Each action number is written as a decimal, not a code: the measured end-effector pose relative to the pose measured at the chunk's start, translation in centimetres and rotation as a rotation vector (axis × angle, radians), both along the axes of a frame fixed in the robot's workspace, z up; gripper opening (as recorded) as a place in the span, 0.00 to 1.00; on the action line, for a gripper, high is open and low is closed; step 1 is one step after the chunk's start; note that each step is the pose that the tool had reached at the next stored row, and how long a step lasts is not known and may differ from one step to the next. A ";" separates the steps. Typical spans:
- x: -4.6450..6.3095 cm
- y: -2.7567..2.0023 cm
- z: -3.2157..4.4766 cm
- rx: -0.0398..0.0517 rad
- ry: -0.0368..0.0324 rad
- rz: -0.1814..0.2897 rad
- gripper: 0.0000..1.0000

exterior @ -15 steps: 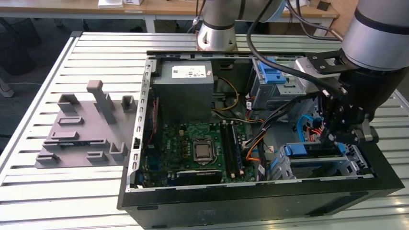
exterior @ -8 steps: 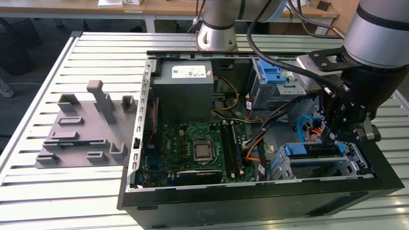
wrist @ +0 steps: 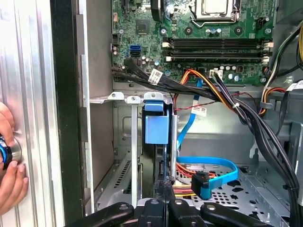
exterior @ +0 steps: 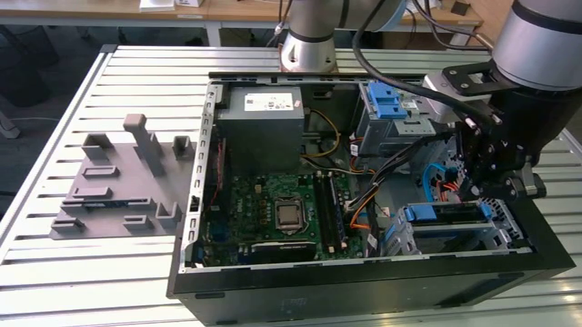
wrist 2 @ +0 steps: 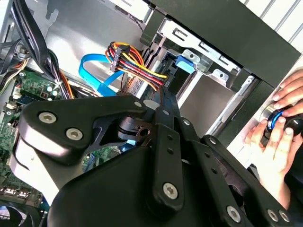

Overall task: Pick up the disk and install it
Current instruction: 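Insert the second disk wire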

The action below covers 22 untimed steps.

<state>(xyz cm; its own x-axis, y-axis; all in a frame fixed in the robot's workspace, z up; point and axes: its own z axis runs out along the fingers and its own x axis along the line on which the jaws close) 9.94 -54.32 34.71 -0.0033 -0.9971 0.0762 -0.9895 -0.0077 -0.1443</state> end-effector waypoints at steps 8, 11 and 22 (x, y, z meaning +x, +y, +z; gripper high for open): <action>-0.1 0.08 0.42 0.0001 0.0314 0.000 0.11; -0.3 0.08 0.63 0.0013 0.0343 0.000 0.11; -0.4 0.82 1.23 0.0036 0.0710 0.000 0.11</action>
